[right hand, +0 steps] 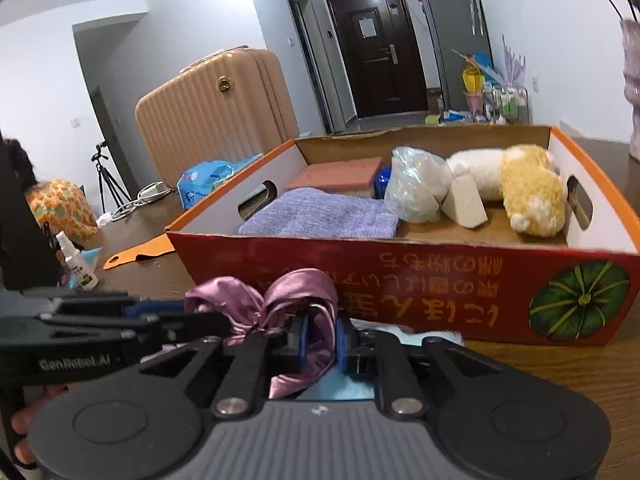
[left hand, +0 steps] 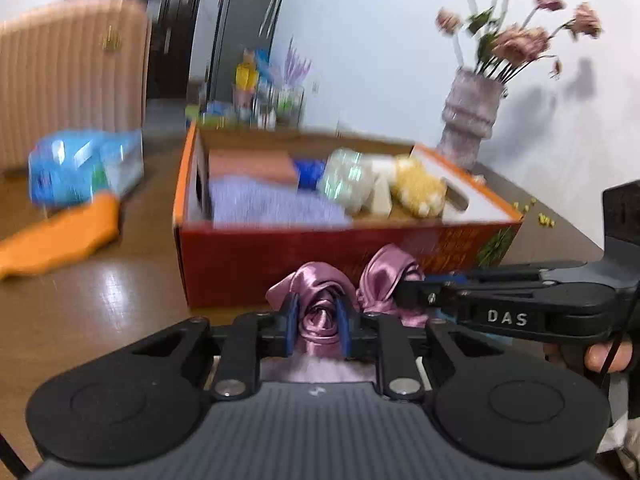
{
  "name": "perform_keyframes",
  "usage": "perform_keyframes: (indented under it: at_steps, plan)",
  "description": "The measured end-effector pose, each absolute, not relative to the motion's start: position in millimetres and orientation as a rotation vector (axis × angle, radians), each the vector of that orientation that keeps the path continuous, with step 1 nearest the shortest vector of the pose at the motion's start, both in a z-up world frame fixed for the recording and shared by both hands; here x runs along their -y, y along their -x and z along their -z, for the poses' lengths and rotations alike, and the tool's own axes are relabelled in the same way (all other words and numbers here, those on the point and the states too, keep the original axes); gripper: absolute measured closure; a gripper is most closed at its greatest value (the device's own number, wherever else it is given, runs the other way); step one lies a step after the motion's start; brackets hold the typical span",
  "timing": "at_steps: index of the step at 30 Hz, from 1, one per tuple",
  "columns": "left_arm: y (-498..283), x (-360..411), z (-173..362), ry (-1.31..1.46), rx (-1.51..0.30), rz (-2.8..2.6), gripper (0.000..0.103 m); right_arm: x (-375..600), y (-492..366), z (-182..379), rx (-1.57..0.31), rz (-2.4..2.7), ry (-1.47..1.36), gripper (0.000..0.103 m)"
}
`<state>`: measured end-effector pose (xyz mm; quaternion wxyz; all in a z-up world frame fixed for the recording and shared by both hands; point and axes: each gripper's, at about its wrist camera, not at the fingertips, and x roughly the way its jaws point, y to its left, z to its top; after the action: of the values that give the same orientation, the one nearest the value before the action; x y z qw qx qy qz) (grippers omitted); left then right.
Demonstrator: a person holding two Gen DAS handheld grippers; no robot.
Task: Organize soft objects
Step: 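Carry the scrunchie into the box onto the lavender pouch, open left tool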
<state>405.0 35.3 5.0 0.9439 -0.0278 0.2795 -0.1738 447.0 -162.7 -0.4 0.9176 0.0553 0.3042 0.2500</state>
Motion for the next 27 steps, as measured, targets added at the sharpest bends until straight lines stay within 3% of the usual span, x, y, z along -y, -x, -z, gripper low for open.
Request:
perform_keyframes:
  at_steps: [8,15,17,22,25,27]
  plan:
    - [-316,-23,-65,0.111,-0.405,0.426,0.086,187,-358,-65,-0.431,-0.567,-0.119,0.098]
    - [-231,-13,-25,0.247,-0.550,0.472,0.090,219,-263,-33,-0.577,-0.582,-0.168,0.097]
    - [-217,-14,-9,0.273,-0.610,0.450,0.091,225,-245,-18,-0.625,-0.579,-0.171,0.092]
    - [-198,-25,-3,0.275,-0.627,0.400,0.091,243,-212,-23,-0.567,-0.596,-0.195,0.088]
    - [-191,-27,-7,0.270,-0.594,0.413,0.086,243,-209,-32,-0.527,-0.596,-0.193,0.086]
    - [-189,-24,-6,0.268,-0.586,0.452,0.065,237,-217,-27,-0.539,-0.571,-0.179,0.085]
